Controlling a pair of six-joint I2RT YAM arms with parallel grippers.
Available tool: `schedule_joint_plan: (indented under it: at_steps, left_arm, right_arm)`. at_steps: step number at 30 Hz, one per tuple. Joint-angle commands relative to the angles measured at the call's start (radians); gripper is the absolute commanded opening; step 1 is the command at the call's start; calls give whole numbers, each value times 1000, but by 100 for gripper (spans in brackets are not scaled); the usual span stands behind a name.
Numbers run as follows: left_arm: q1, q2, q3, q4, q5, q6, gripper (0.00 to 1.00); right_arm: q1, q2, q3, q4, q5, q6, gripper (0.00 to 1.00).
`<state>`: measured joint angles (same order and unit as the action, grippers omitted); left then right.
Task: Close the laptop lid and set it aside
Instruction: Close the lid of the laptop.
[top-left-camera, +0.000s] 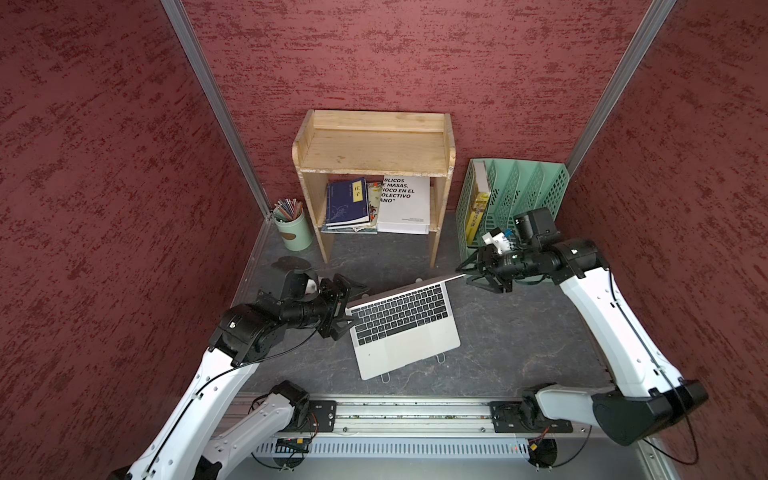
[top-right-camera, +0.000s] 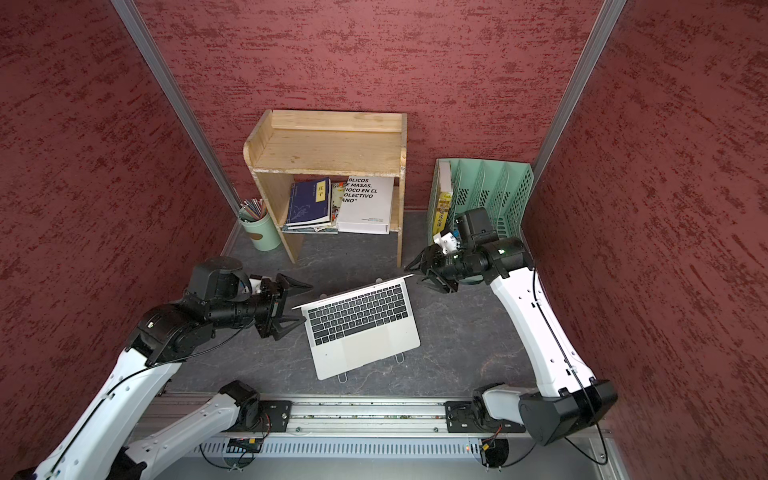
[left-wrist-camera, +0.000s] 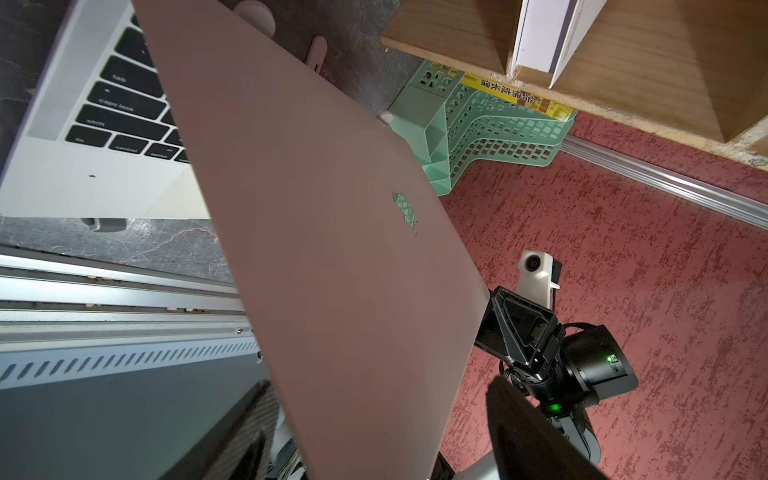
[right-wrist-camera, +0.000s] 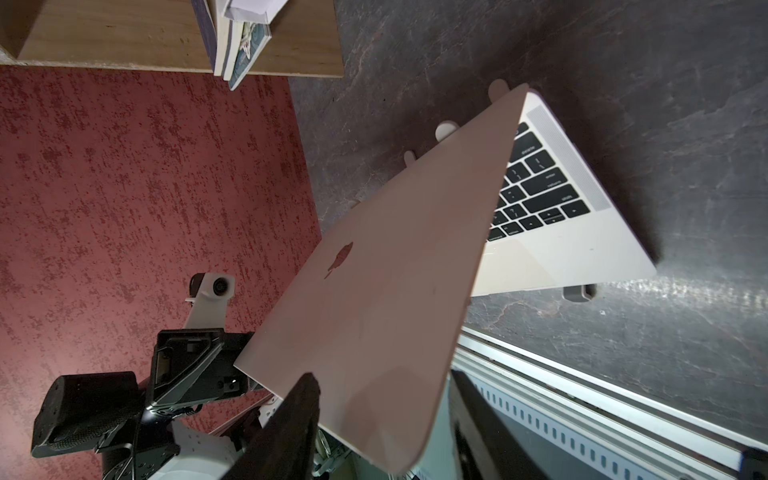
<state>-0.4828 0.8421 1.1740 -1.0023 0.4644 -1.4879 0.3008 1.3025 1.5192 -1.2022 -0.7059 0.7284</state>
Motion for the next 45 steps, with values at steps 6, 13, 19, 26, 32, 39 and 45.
schedule_joint_plan:
  at_steps: [6, 13, 19, 26, 32, 39, 45]
  left_arm:
    - [-45, -23, -45, 85, -45, -36, 66]
    - [-70, -56, -86, 81, -57, -57, 62]
    - [-93, -92, -117, 72, -71, -77, 61]
    - [-123, -135, -145, 13, -68, -85, 64]
    - [-123, -189, -162, -78, -40, -77, 70]
    - [-125, -225, -171, -134, -39, -71, 72]
    - [-124, -245, -190, -136, -37, -74, 72]
  right_arm:
    - [29, -38, -48, 37, 39, 35, 28]
    - [43, -60, -92, 49, 45, 51, 14]
    - [50, -89, -145, 59, 45, 63, 10]
    - [56, -141, -225, 80, 44, 91, 9]
    - [58, -187, -288, 96, 54, 116, 14]
    - [61, -229, -361, 125, 58, 142, 28]
    - [61, -254, -394, 127, 71, 152, 44]
